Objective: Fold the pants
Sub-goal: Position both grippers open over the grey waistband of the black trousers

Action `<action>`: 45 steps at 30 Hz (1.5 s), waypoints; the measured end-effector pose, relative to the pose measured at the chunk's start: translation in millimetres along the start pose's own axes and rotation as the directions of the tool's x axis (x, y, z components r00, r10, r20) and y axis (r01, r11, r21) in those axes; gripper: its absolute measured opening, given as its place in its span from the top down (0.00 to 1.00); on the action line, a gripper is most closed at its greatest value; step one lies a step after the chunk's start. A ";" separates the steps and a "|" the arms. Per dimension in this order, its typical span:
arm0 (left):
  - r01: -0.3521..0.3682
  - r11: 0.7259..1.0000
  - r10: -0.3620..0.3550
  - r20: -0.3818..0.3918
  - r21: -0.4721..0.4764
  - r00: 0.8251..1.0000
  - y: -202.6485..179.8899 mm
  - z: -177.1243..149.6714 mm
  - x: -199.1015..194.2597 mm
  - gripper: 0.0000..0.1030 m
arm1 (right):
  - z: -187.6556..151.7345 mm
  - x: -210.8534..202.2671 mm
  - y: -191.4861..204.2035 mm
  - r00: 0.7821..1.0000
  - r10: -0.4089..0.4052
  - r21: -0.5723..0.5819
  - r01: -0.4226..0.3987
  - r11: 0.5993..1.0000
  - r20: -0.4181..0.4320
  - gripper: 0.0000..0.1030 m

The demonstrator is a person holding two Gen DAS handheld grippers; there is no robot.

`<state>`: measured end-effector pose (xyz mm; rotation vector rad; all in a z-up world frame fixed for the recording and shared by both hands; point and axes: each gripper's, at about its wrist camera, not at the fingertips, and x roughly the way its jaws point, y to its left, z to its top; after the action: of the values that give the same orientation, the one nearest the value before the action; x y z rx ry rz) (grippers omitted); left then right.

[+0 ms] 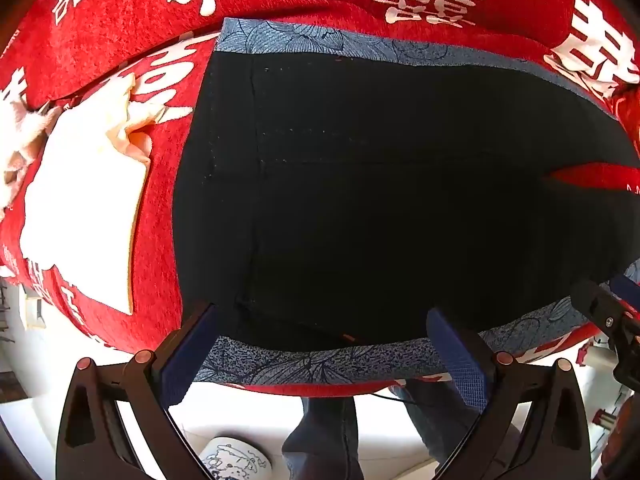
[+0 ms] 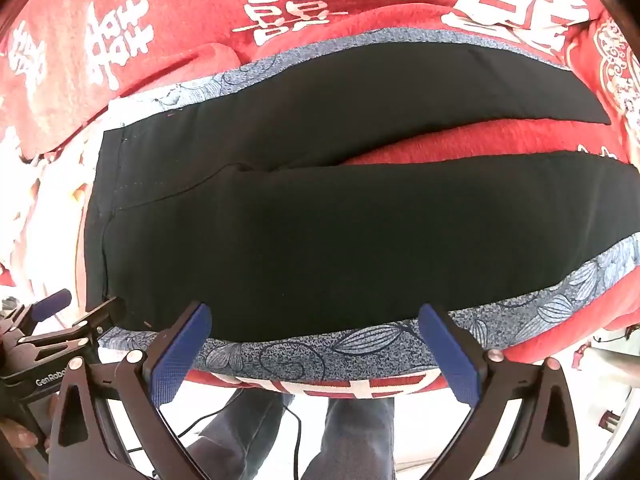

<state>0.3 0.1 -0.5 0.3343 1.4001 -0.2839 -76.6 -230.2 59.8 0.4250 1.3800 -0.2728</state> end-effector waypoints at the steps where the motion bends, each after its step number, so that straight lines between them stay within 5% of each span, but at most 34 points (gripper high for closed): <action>1: 0.000 1.000 0.000 -0.004 0.000 1.000 0.3 0.2 0.7 0.00 | -1.0 0.3 -0.4 1.000 0.002 0.000 -0.002 1.000 0.000 0.00; 25: 0.000 1.000 -0.001 -0.044 -0.011 0.999 -2.5 0.5 11.5 0.00 | -4.9 7.3 0.4 1.000 0.015 -0.013 -0.015 1.000 -0.009 0.00; 33: 0.034 0.999 -0.034 -0.048 -0.008 0.998 -5.4 2.9 13.5 0.00 | -3.9 5.5 -2.4 0.999 -0.042 -0.044 0.042 0.998 -0.002 0.00; 45: -0.006 1.000 0.006 -0.029 -0.023 1.000 -8.2 8.0 12.1 0.00 | -1.8 8.5 -10.4 0.999 -0.042 -0.065 0.040 0.997 -0.032 0.00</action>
<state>6.2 -10.6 -11.9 0.3245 1.4301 -0.2584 -81.1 -238.2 49.9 0.3493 1.4279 -0.2546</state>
